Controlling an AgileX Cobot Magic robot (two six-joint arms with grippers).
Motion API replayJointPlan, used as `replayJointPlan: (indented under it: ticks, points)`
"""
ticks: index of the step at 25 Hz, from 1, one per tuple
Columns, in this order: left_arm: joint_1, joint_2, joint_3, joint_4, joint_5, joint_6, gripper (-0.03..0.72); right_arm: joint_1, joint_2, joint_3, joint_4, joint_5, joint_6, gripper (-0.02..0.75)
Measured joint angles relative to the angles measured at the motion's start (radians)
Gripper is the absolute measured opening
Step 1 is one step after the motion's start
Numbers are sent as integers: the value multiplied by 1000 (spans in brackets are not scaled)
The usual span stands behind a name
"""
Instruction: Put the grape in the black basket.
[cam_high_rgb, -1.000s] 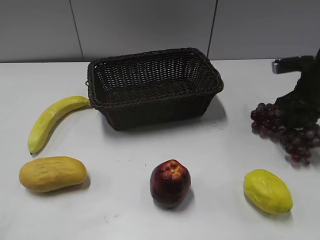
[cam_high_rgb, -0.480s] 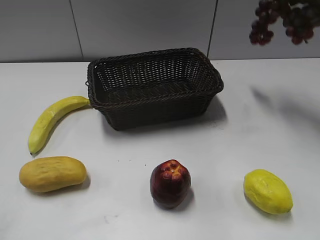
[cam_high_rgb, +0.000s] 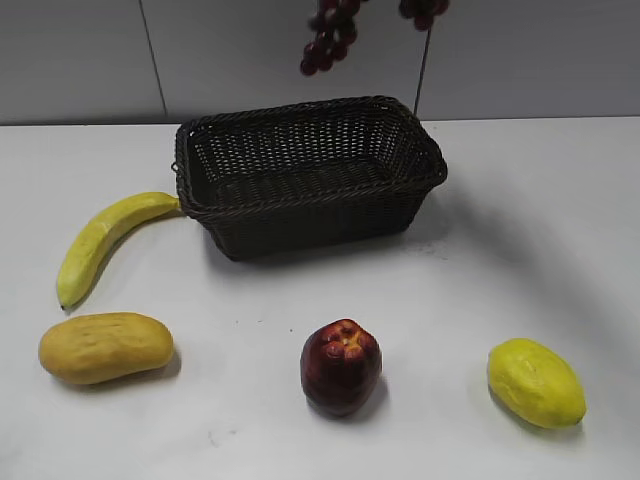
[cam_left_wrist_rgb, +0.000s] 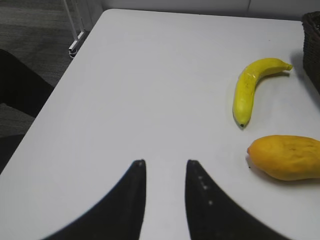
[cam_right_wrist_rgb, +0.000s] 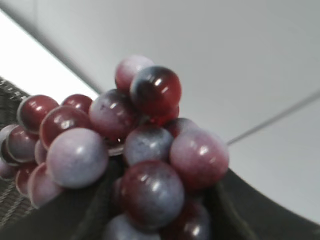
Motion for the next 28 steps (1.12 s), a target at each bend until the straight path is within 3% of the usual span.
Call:
replayJointPlan:
  ticks: [6, 14, 18, 19, 28]
  points:
    - [0, 0, 0, 0, 0, 0, 217, 56, 199, 1, 30, -5, -6, 318]
    - [0, 0, 0, 0, 0, 0, 217, 58, 307, 2, 172, 20, -7, 324]
    - [0, 0, 0, 0, 0, 0, 217, 58, 302, 2, 189, 18, -7, 586]
    - [0, 0, 0, 0, 0, 0, 217, 58, 295, 2, 189, 19, -7, 612]
    - [0, 0, 0, 0, 0, 0, 217, 26, 76, 2, 148, 21, -7, 636]
